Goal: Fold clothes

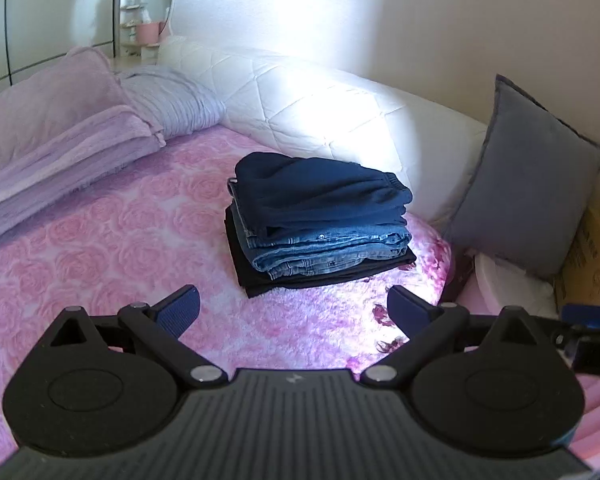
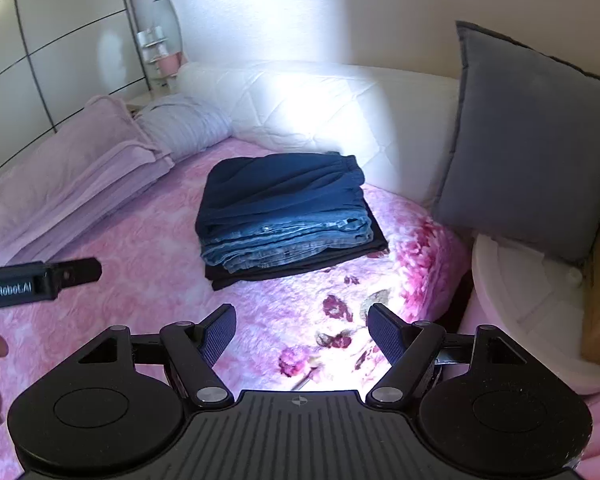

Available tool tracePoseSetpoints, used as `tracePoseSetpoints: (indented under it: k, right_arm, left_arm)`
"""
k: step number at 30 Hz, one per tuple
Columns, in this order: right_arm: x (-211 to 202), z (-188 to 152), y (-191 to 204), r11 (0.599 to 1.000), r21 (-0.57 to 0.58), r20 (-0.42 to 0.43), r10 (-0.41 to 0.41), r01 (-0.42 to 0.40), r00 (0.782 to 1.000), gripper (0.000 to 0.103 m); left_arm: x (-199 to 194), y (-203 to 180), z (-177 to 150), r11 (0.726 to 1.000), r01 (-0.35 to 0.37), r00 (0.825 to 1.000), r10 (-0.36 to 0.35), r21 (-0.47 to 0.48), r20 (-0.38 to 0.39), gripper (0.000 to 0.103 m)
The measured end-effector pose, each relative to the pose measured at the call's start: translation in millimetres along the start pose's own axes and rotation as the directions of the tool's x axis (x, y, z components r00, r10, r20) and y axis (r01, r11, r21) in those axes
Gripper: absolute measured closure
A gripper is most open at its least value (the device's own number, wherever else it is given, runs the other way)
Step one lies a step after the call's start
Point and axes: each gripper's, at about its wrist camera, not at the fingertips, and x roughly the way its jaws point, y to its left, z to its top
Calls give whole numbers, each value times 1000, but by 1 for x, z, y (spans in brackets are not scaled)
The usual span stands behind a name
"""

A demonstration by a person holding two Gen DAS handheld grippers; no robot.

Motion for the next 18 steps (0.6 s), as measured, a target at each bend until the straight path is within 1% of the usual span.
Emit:
tracePoseSetpoints:
  k: [3, 7, 9, 13, 18]
  right_arm:
    - [0, 3, 2, 999, -36, -6, 10, -11, 1000, 27]
    - [-6, 3, 2, 998, -69, -5, 12, -12, 1000, 27]
    - [-6, 0, 1, 997, -72, -9, 8, -8, 1000, 27]
    - [-9, -8, 0, 999, -33, -20, -1, 0, 1000, 27]
    - [-15, -13, 6, 1000, -10, -13, -25, 25, 1000, 27]
  left_arm:
    - [-3, -6, 0, 999, -31, 999, 31, -17, -18, 5]
    - [-4, -15, -5, 999, -51, 998, 51, -12, -40, 5]
    - [-4, -18, -10, 999, -41, 998, 40, -8, -56, 5]
    - [-4, -17, -20, 1000, -24, 997, 24, 0, -79, 5]
    - [-3, -9, -23, 1000, -16, 995, 15, -8, -99, 5]
